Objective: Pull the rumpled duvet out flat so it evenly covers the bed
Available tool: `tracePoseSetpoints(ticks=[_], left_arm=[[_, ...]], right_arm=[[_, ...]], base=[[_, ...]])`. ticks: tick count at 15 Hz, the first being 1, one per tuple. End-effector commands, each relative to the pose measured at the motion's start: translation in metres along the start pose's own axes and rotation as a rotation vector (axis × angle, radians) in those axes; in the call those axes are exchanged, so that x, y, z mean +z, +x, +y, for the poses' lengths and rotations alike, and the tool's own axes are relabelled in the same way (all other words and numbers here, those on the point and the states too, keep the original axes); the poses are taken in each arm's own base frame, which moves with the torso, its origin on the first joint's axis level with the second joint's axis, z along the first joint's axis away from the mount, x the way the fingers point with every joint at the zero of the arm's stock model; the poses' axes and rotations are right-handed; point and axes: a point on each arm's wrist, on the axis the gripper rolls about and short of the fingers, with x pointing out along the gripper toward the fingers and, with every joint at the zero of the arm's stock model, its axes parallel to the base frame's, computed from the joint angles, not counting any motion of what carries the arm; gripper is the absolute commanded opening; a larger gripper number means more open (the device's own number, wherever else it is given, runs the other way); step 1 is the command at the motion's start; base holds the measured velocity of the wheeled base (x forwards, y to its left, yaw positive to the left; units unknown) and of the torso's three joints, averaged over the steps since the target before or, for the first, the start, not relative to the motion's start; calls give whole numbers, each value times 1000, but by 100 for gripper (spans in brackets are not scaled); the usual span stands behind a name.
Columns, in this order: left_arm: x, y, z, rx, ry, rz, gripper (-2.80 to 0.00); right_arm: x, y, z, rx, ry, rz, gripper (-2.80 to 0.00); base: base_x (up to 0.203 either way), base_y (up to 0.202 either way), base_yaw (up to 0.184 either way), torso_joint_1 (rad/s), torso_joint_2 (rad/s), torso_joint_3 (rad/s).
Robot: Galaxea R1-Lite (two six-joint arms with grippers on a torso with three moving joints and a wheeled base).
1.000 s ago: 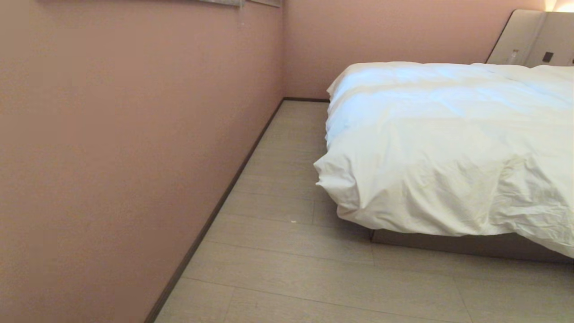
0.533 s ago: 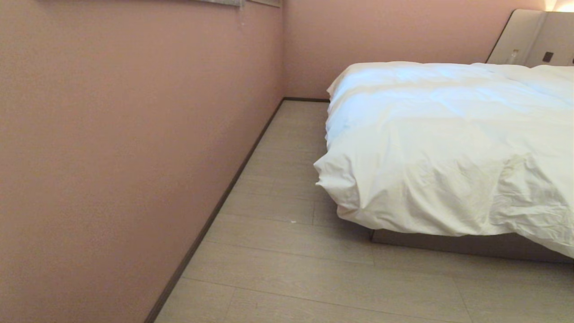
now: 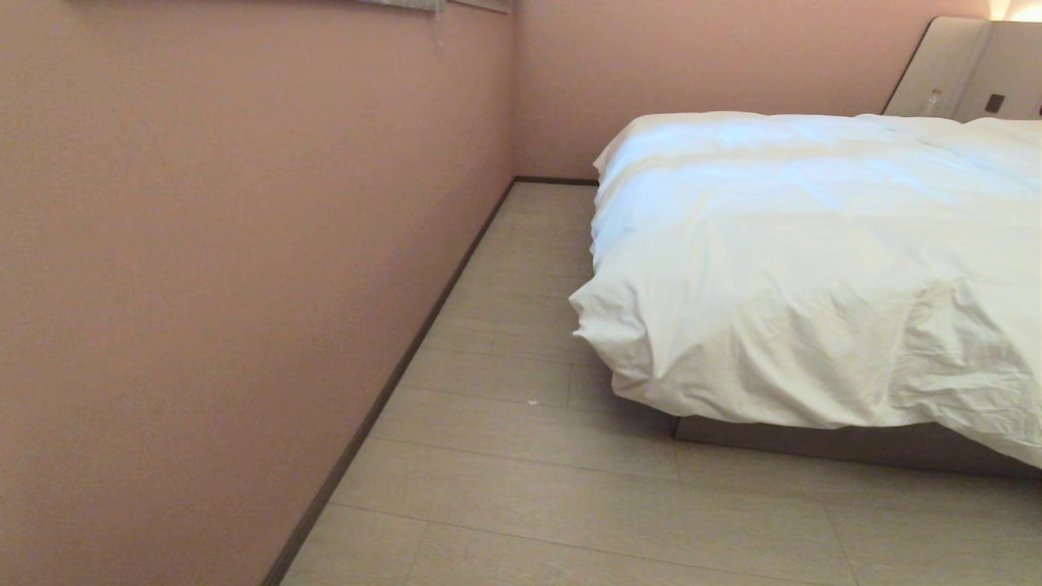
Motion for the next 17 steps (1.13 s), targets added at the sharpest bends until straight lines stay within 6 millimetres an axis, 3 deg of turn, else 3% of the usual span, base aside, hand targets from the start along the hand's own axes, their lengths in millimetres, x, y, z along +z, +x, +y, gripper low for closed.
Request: tracePoseSetpoints(ticks=[1, 17], left_arm=[[0, 0, 0, 0, -1, 0, -280], [0, 0, 0, 0, -1, 0, -280]], right_arm=[[0, 0, 0, 2, -4, -1, -280], [0, 0, 0, 0, -1, -1, -280]], base=[[0, 0, 0, 0, 0, 0], [0, 0, 0, 0, 0, 0]])
